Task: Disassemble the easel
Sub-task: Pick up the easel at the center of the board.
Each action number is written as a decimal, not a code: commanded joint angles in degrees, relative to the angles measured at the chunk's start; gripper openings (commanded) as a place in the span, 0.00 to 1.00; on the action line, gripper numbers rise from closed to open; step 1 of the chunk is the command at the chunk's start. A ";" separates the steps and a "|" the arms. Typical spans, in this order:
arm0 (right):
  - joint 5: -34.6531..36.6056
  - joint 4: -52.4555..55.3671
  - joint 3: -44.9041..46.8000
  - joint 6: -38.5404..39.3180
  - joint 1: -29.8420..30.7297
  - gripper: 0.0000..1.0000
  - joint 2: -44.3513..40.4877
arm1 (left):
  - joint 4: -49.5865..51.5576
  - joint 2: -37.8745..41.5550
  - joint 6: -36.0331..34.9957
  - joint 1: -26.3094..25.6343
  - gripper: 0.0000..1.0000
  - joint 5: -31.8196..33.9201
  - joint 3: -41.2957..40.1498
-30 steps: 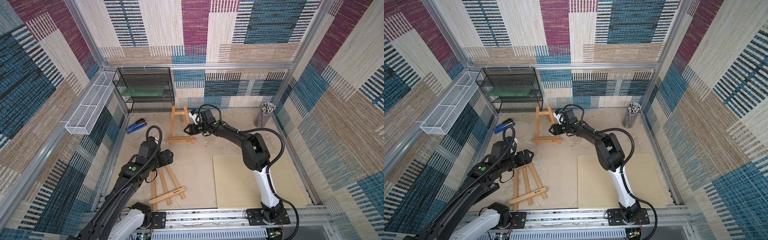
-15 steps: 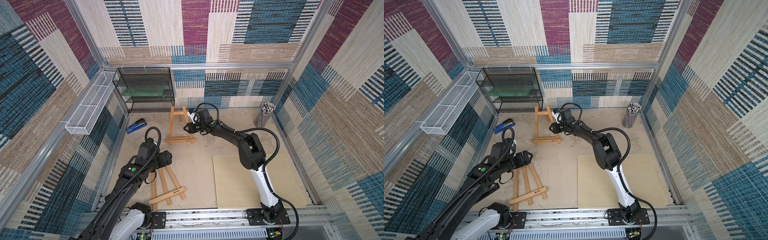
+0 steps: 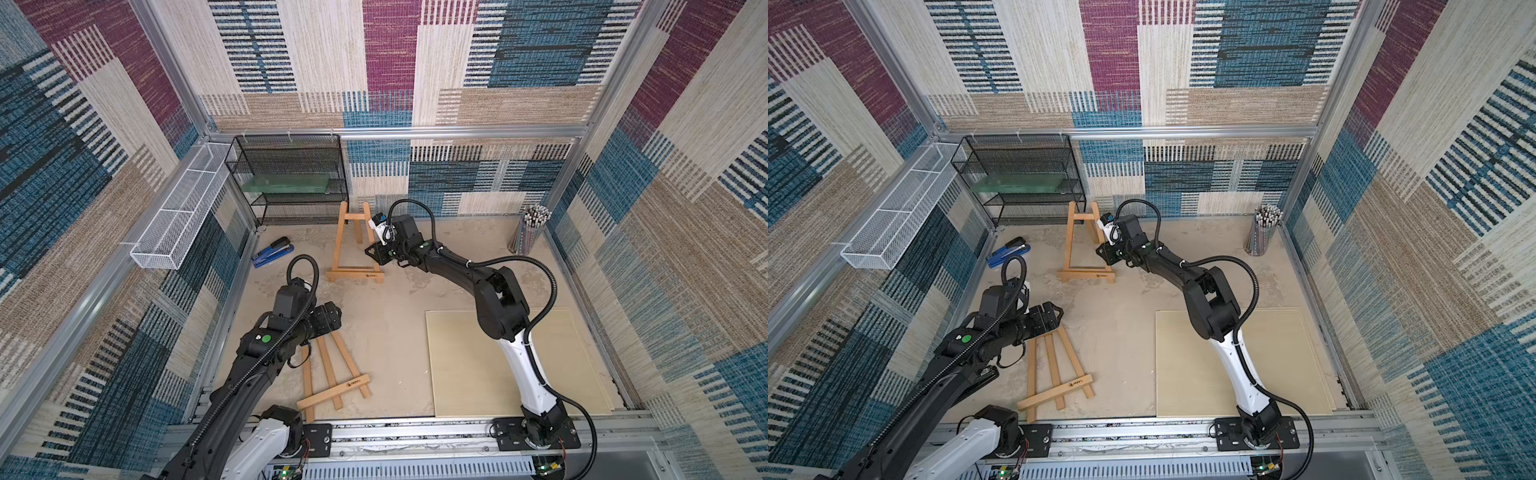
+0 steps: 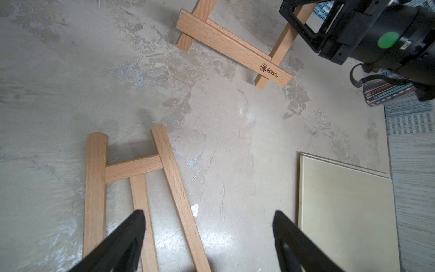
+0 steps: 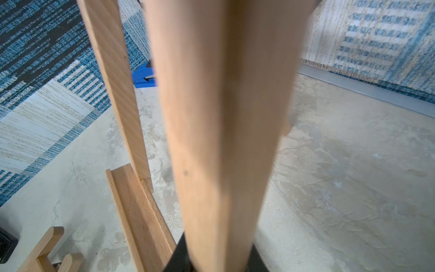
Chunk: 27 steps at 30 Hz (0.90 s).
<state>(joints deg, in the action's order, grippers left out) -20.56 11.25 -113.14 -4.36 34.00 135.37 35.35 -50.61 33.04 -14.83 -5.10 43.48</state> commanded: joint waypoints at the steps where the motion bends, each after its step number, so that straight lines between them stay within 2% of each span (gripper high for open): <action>1: 0.25 5.28 0.15 -0.97 -0.02 0.09 0.52 | -1.07 -0.06 -0.17 0.32 0.86 -0.72 -0.08; 6: 0.37 5.60 0.24 0.28 -0.07 0.00 -0.92 | -1.51 -0.91 -1.15 1.75 0.86 -0.83 0.81; 13: 0.11 7.24 1.85 2.63 -0.12 0.00 -5.39 | -2.08 -2.73 -4.05 7.58 0.86 -2.59 5.32; 20: -2.25 7.34 10.04 4.54 -0.77 0.00 -14.05 | -5.77 -6.89 -6.03 14.83 0.86 -7.11 9.49; 27: -6.31 7.30 20.77 8.00 -1.40 0.00 -24.80 | -11.01 -13.74 -7.80 16.84 0.85 -9.21 12.15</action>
<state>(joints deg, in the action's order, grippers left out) -23.51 21.06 -94.41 1.28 32.62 114.06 28.47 -62.52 27.46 1.54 -12.38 54.39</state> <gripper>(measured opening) 0.253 0.854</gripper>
